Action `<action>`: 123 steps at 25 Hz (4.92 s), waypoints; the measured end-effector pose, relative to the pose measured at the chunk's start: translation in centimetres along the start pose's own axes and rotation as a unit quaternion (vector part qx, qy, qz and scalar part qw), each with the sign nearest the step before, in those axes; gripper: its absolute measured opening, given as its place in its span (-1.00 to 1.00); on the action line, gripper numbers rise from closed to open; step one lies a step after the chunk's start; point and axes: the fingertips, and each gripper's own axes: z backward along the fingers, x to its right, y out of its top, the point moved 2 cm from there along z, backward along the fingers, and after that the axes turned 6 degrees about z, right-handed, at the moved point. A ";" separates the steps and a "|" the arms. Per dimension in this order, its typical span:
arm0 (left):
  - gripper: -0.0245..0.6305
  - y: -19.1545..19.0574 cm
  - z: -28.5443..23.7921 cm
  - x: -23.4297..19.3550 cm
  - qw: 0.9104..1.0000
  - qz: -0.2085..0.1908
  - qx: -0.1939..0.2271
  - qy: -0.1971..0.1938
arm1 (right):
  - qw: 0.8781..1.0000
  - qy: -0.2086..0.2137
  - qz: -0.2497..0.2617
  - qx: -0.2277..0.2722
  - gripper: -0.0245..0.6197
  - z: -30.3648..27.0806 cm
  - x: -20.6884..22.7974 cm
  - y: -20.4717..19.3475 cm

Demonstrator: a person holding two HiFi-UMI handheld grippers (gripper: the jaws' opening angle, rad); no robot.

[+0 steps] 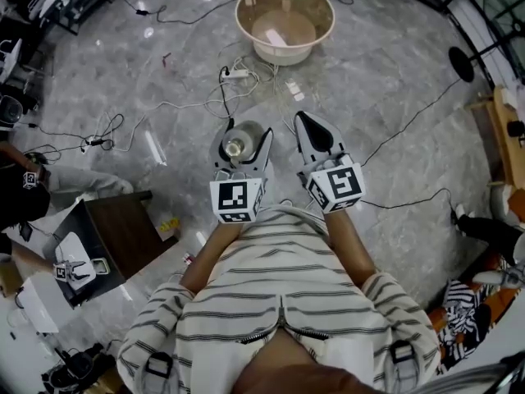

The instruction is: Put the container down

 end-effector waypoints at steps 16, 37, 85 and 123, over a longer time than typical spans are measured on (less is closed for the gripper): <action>0.09 7.4 -21.7 -11.8 0.999 -0.021 -0.018 -0.028 | 0.999 -0.040 0.003 0.000 -0.90 -21.6 11.3 4.0; 0.09 6.2 -40.5 -20.2 0.996 -0.032 -0.061 -0.060 | 0.995 -0.075 -0.014 -0.059 -0.90 -36.8 22.9 0.2; 0.10 -26.0 -70.2 -27.3 0.985 -0.018 -0.173 -0.003 | 0.979 -0.074 -0.067 -0.178 -0.90 -50.9 38.7 -30.7; 0.09 -43.0 -81.0 -29.7 0.962 -0.070 -0.262 -0.039 | 0.964 -0.095 -0.097 -0.227 -0.90 -54.2 41.9 -40.7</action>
